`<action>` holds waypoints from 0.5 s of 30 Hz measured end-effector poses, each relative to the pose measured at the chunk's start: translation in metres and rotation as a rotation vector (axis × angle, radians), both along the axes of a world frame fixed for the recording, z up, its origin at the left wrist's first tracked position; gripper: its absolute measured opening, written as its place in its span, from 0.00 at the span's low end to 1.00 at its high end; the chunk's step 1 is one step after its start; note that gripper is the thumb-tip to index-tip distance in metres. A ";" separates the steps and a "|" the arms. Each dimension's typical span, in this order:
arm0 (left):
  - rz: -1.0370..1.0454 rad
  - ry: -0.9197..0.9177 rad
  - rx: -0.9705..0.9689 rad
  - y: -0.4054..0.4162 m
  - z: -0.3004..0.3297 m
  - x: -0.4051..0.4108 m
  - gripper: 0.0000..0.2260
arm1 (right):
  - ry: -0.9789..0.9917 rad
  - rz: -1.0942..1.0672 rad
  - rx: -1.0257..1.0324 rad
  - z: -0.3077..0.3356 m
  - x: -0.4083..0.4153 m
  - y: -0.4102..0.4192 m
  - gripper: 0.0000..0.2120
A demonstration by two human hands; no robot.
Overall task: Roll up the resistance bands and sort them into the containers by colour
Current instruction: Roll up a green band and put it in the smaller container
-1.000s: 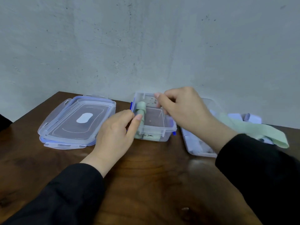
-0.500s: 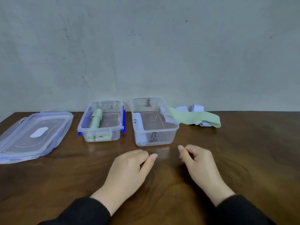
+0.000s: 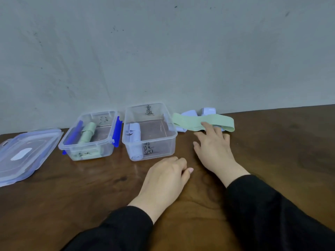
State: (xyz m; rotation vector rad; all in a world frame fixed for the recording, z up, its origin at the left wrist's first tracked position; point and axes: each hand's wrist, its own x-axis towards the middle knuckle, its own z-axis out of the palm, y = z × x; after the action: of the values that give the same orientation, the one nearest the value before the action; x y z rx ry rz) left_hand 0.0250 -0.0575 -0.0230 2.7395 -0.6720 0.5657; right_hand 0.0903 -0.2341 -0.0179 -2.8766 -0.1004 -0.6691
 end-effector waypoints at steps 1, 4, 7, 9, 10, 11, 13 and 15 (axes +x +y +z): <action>0.003 -0.008 0.013 -0.001 0.000 0.001 0.15 | -0.025 -0.022 -0.072 0.000 0.008 0.003 0.13; 0.011 -0.021 0.036 -0.002 0.001 0.002 0.15 | 0.056 -0.060 -0.119 -0.005 0.032 0.000 0.16; 0.018 -0.031 0.037 -0.003 0.002 0.002 0.16 | 0.110 -0.111 -0.119 -0.009 0.047 -0.008 0.19; 0.025 -0.030 0.032 -0.003 0.001 0.002 0.16 | 0.089 -0.109 -0.104 -0.010 0.049 -0.008 0.18; 0.029 -0.026 0.030 -0.003 0.001 0.002 0.16 | 0.062 -0.096 -0.092 -0.009 0.050 -0.007 0.18; 0.032 -0.023 0.028 -0.003 0.001 0.002 0.15 | 0.019 -0.078 -0.076 -0.007 0.050 -0.006 0.17; 0.033 -0.020 0.024 -0.003 0.002 0.003 0.15 | -0.133 -0.037 -0.024 -0.002 0.047 -0.006 0.15; 0.029 -0.017 0.018 -0.003 0.002 0.003 0.15 | -0.306 -0.007 0.072 0.007 0.041 -0.008 0.09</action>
State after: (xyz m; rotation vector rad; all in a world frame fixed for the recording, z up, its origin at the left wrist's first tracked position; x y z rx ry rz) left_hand 0.0276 -0.0609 -0.0213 2.7679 -0.6454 0.5922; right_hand 0.1313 -0.2418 -0.0114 -2.6860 -0.1058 -1.0860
